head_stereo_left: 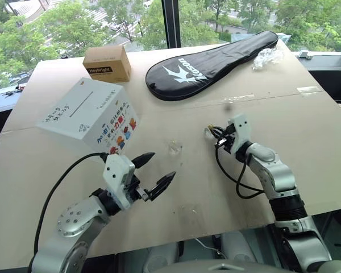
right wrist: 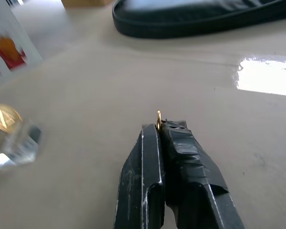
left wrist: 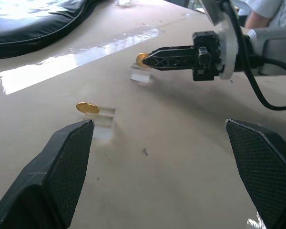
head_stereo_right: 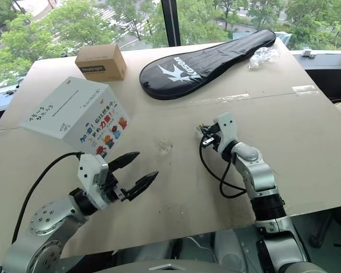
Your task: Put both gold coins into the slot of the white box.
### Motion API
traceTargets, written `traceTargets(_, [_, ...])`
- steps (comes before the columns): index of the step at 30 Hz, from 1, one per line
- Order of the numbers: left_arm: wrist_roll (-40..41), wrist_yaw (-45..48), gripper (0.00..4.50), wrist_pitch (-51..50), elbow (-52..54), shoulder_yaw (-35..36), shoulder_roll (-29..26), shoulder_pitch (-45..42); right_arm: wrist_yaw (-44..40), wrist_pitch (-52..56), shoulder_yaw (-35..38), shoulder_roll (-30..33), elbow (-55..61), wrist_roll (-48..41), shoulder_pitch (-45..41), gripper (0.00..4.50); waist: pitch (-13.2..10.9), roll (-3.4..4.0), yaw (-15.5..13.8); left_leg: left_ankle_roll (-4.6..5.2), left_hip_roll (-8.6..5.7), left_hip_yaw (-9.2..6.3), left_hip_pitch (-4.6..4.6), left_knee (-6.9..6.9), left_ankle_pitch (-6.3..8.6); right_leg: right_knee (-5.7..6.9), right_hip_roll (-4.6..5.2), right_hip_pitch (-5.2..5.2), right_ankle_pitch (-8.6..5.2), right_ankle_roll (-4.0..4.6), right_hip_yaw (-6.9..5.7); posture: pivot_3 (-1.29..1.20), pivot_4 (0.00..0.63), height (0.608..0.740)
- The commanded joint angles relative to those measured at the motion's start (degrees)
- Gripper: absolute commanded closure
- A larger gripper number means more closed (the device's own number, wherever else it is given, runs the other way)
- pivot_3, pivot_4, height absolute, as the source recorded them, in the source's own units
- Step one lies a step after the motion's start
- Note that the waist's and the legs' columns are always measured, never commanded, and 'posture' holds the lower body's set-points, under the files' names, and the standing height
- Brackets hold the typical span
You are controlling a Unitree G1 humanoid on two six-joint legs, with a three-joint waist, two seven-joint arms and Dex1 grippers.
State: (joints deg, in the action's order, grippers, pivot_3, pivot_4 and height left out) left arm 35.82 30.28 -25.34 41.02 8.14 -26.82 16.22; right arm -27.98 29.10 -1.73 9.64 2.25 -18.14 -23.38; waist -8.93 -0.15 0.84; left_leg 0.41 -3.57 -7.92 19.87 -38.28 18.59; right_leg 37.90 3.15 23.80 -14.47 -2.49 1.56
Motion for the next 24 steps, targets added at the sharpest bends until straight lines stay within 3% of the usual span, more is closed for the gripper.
traceTargets(1, [11.8, -4.7, 0.00, -3.7, 1.6, 1.8, 3.8, -2.4, -2.3, 7.5, 4.6, -2.9, 9.7, -14.3, -1.8, 4.43, 0.0, 0.00, 0.1, 0.00, 0.01, -0.02, 0.00, 0.00, 0.00, 0.00, 0.00, 0.00, 0.00, 0.00, 0.00, 0.00, 0.150, 0.740])
traceTargets(9, [36.8, -12.5, 0.00, -5.9, -0.8, -0.3, 14.9, -9.0, 0.7, 23.5, 8.4, -9.2, 14.8, -39.0, -2.8, 4.43, 0.0, -0.02, -0.1, 0.00, 0.00, -0.04, 0.00, -0.02, 0.00, 0.02, 0.01, -0.01, 0.00, 0.00, -0.04, 0.00, 0.150, 0.740])
traceTargets(14, [46.2, -16.1, 0.00, -4.5, -0.5, -0.3, 18.0, -11.7, 2.5, 26.1, 8.2, -9.4, 15.2, -45.3, -3.2, 4.43, 0.0, -0.01, 0.1, 0.00, -0.01, -0.03, 0.01, -0.02, 0.00, 0.02, 0.00, 0.00, 0.00, 0.00, -0.02, 0.00, 0.150, 0.740])
traceTargets(18, [48.1, -17.4, 1.25, -4.2, 0.4, -1.1, 17.8, -11.4, 3.5, 26.5, 8.0, -9.5, 15.1, -48.8, -3.6, 4.50, 0.0, -0.01, 0.1, 0.00, -0.02, -0.02, 0.00, -0.02, 0.00, 0.02, -0.01, 0.01, 0.00, 0.00, -0.02, 0.00, 0.150, 0.740])
traceTargets(24, [49.8, -17.8, 1.25, -3.7, 0.4, -1.8, 16.8, -12.0, 3.8, 27.5, 7.4, -8.7, 15.9, -53.4, -3.0, 4.50, 0.0, -0.01, 0.1, 0.00, -0.03, -0.01, 0.01, -0.02, 0.00, 0.02, -0.02, 0.01, 0.00, 0.00, -0.02, 0.00, 0.150, 0.740])
